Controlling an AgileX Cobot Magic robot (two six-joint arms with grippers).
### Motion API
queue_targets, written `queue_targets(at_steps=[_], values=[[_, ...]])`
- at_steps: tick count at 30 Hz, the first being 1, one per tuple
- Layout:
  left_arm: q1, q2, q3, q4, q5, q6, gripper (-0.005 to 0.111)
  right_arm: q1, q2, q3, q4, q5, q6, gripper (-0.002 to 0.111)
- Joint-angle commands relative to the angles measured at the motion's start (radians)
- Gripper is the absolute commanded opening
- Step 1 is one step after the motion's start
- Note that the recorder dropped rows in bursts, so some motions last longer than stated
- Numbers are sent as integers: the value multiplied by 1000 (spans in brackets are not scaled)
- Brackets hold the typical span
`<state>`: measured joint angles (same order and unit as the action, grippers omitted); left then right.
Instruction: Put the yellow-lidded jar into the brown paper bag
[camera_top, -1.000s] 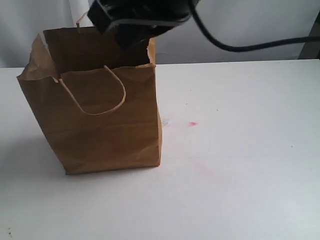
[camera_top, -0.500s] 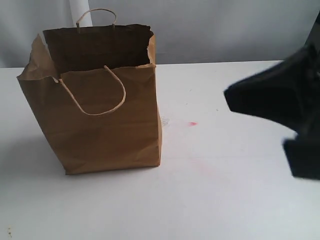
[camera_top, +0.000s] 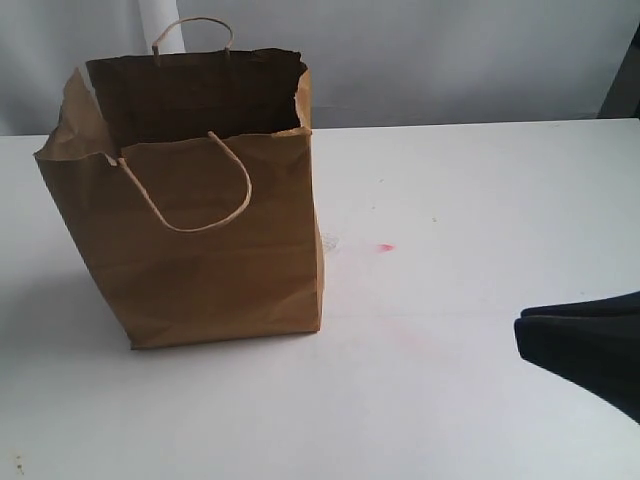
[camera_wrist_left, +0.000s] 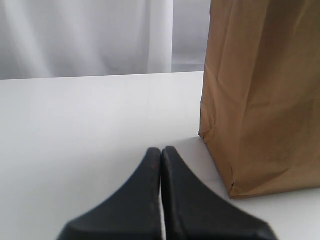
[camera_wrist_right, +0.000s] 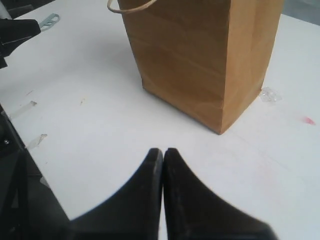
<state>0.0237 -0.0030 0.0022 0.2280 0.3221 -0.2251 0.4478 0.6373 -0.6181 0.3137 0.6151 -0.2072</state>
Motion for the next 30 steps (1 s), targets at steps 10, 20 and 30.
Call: queue_targets(at_steps=[10,20,30], values=[[-3,3,-2,-4,-8,-4,1,-1,-14,6,-63,-43,-50,0],[-3,3,-2,-4,-8,-4,1,-136,-326,149,-214,-189,-54,0],[-3,3,-2,-4,-8,-4,1,-348,-598,418,-272,-388,-54,0]])
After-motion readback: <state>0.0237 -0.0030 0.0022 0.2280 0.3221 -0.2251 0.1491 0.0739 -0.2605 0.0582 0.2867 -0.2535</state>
